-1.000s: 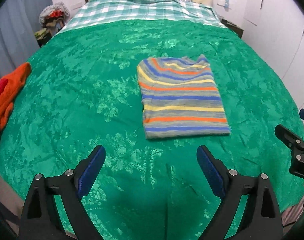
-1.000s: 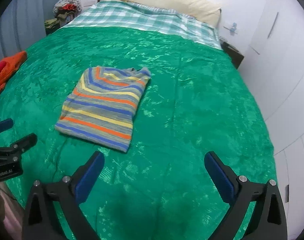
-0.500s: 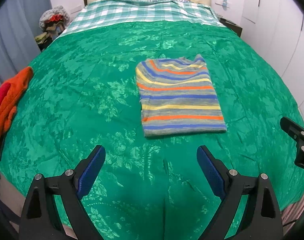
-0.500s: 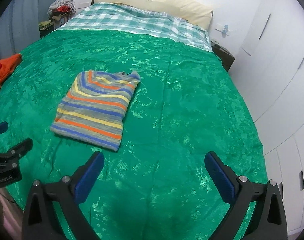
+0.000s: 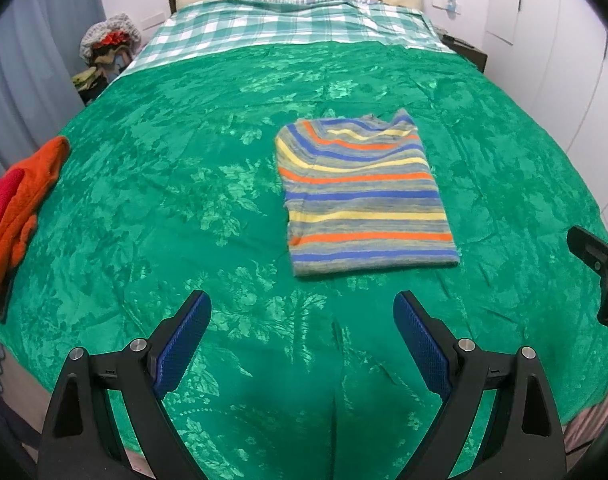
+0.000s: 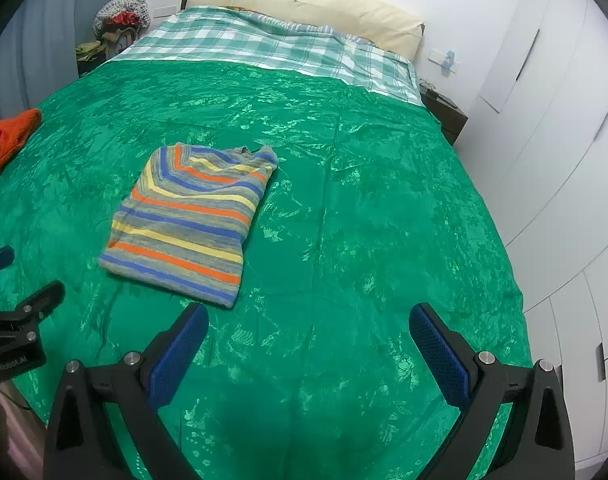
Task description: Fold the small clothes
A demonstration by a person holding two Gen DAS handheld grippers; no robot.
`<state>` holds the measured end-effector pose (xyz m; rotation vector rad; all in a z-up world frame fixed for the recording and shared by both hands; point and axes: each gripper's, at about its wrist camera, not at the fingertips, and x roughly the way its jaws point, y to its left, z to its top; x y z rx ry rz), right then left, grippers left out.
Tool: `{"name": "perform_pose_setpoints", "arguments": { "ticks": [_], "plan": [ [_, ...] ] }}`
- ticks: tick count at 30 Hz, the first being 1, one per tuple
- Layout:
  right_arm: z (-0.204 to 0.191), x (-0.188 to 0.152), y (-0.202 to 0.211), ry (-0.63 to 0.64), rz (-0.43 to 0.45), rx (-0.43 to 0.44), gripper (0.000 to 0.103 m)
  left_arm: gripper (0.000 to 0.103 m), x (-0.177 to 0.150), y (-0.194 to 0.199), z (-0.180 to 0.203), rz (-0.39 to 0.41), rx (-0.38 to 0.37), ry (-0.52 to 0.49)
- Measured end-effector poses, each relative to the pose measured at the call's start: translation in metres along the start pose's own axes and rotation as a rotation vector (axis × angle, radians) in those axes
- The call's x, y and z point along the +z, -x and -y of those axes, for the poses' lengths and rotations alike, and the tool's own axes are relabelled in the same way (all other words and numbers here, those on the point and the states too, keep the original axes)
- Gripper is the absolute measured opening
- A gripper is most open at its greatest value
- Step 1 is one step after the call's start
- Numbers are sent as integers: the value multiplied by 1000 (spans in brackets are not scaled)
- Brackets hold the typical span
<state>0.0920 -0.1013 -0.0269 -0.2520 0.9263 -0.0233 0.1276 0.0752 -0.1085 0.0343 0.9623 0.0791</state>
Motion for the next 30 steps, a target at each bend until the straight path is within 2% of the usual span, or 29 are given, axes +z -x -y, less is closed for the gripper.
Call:
{"name": "perform_pose_setpoints", "arguments": {
  "ticks": [7,14,22,30],
  "plan": [
    [0,3,-3,3,-1,4,99,94,1,-5,-1,-3,-1,-2],
    [-4,6,-10,4,2,49,99,94,5,-18,-10,-21,-33,12],
    [-9,13,-22,11,-12,22,100,95,20,-25,-22,-13,-22,32],
    [-10,17,-21,17,-5,21,100,96,17,-24,-19,-19,-12,32]
  ]
}}
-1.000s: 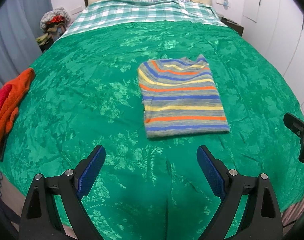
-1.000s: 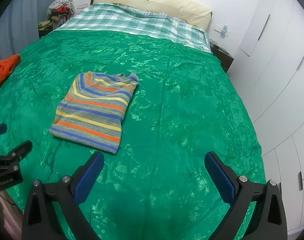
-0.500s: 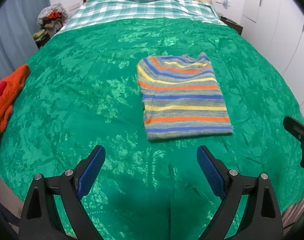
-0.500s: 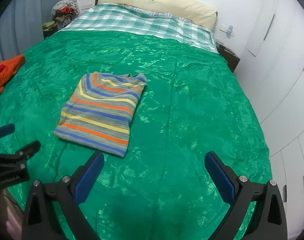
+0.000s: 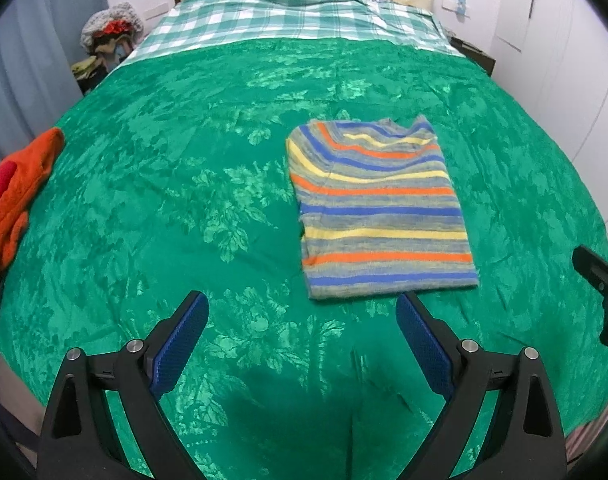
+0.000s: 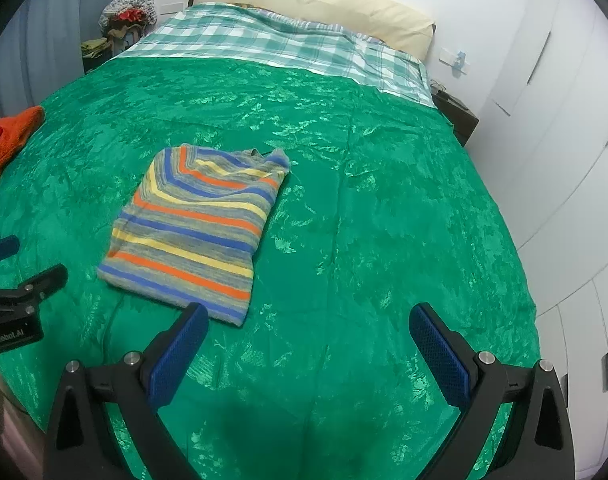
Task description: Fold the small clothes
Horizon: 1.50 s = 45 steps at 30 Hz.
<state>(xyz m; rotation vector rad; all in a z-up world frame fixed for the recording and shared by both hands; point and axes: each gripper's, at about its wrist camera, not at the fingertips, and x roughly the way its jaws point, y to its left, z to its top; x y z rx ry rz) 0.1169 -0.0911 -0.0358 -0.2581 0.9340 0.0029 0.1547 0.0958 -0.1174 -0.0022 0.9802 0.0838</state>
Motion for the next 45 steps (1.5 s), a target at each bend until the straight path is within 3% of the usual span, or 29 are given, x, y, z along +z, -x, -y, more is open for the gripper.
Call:
{"name": "perform_pose_setpoints", "arguments": {
  "ticks": [45],
  "plan": [
    [-7,12,10,7,19,4,99,96,-4,1,-7,-8,34,-6]
  ]
}}
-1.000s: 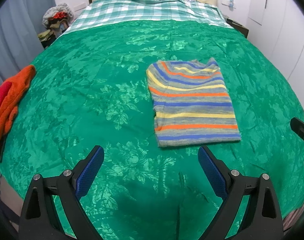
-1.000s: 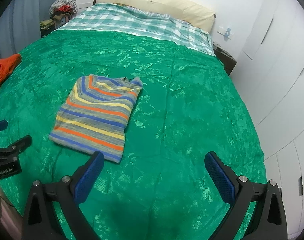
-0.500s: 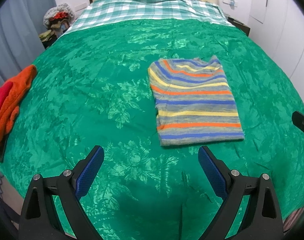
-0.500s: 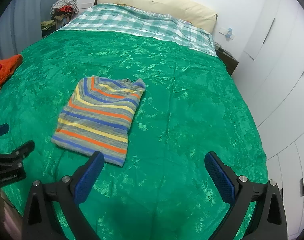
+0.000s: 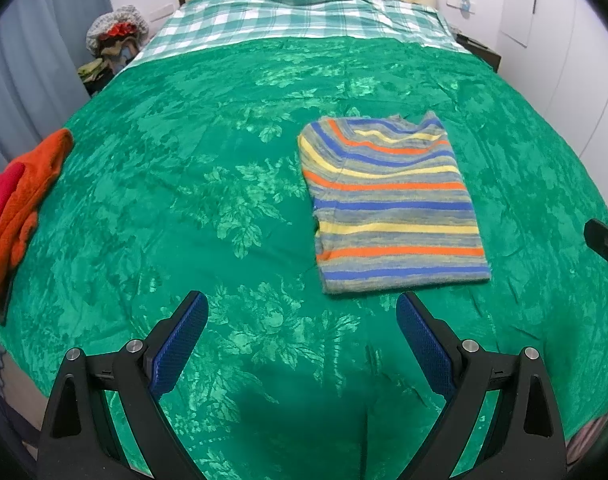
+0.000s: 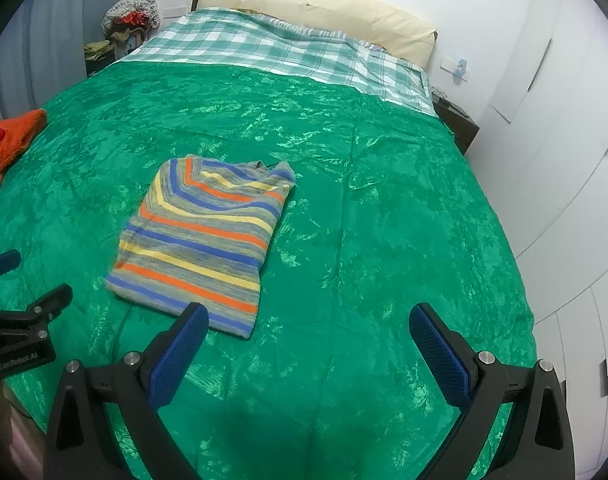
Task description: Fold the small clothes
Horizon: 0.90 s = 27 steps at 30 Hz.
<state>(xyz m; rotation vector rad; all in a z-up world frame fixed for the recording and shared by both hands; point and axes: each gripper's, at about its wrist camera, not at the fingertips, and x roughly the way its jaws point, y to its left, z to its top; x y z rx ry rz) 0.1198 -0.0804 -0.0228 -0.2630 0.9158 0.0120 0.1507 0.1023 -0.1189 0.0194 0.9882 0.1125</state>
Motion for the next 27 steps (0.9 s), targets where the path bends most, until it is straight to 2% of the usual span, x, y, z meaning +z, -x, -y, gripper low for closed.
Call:
{"name": "perform_pose_setpoints", "arguments": {
  "ticks": [6,13,17,18,20,25,27],
  "plan": [
    [-1,1,-3,4,5,25,100,96,10,-5,-7,-3,-20,0],
    [9,6,-24,-12,-13,96,100,96,35,-28,-22,-34,-90,-3],
    [23,8,-46,-85,-8,267,100,96,54,-61,-33,-66,-222,16],
    [29,9,-59,-121,-14,343,100,96,60,-76,-35,-92,-262,28],
    [35,13,-84,-169,-34,428,99,96,71,-104,-37,-140,-320,50],
    [51,32,-152,-279,-79,562,99,96,90,-158,-33,-193,-331,53],
    [52,39,-186,-334,-119,644,92,96,99,-176,-28,-208,-332,51]
  ]
}}
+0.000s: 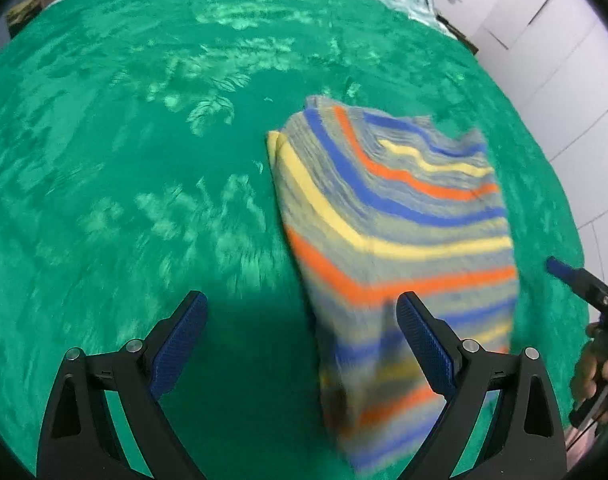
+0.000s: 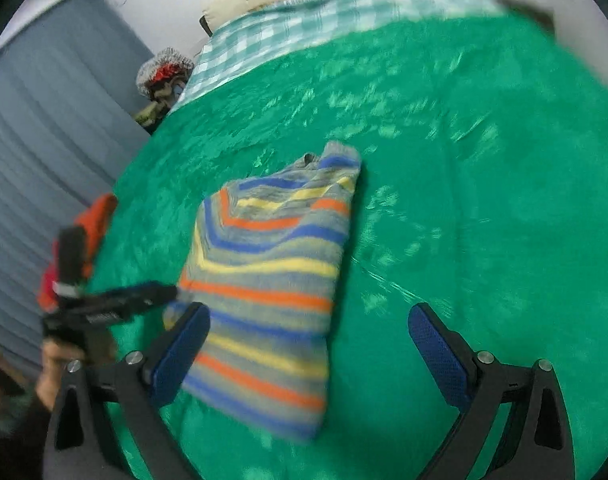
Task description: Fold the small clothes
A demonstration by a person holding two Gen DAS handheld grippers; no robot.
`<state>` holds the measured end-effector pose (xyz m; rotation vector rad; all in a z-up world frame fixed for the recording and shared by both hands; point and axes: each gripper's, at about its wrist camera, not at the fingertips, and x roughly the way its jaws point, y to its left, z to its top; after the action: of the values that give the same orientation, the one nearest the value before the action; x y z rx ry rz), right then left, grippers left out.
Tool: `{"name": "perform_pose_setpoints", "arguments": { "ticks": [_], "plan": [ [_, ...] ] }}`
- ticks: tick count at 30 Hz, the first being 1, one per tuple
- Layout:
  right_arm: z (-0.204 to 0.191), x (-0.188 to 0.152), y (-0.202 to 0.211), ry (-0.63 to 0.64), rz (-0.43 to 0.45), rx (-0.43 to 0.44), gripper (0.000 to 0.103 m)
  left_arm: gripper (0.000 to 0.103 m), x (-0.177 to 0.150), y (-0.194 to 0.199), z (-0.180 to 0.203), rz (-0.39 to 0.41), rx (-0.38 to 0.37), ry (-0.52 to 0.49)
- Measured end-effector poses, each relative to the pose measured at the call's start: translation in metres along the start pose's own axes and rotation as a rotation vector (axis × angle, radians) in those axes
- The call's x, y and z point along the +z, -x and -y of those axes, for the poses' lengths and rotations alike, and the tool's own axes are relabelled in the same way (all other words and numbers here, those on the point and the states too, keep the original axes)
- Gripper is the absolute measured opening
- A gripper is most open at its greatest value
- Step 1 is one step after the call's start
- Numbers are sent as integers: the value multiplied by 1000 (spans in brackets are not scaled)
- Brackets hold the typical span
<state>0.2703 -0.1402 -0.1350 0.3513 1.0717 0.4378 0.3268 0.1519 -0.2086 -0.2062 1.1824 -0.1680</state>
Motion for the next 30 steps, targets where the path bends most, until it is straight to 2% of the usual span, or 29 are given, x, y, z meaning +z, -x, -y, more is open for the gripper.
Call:
{"name": "perform_pose_setpoints", "arguments": {
  "ticks": [2,3,4,5,6,7,10,11,13,18,21,23,24,25,26,27,28,29,30],
  "plan": [
    [15,13,-35,-62,-38,79,73,94,12,-14,4,2,-21,0],
    [19,17,-53,-83,-68,127,70,88,15,-19,7,2,-30,1],
    [21,20,-72,-104,-105,173,64,72,19,-26,11,-2,-36,2],
    [22,20,-87,-120,-133,196,52,59,22,-31,13,-4,-44,4],
    [20,21,-105,-119,-149,196,43,29,24,-36,18,-10,-61,4],
    [14,22,-112,-91,-141,162,25,24,26,-39,22,-14,-33,3],
    [-23,20,-111,86,-101,-17,21,17,23,-16,45,44,82,-23],
    [-40,17,-101,149,-74,-67,20,17,21,-4,52,71,95,-39],
    [-65,13,-80,239,-25,-100,20,16,13,29,67,140,111,-77],
    [-106,14,-14,288,112,-52,19,17,4,112,81,283,99,-116],
    [-120,25,7,294,148,-17,20,17,8,132,73,310,71,-92],
    [-120,32,6,287,154,-16,22,29,14,118,68,293,83,-91],
    [-109,37,-1,262,142,-12,27,49,15,105,64,282,111,-99],
    [-101,39,-10,242,115,-21,50,72,14,87,63,276,170,-111],
    [-88,38,-22,224,73,-73,78,77,10,67,58,260,266,-117],
    [-74,31,-30,212,41,-172,80,72,-2,49,51,214,377,-125],
    [-61,21,-33,200,11,-250,79,69,-13,46,48,190,411,-131],
    [-50,6,-28,189,-20,-282,79,70,-31,47,44,185,414,-139],
    [-45,-7,-19,190,-27,-291,79,75,-51,55,44,197,407,-145]
  ]
}}
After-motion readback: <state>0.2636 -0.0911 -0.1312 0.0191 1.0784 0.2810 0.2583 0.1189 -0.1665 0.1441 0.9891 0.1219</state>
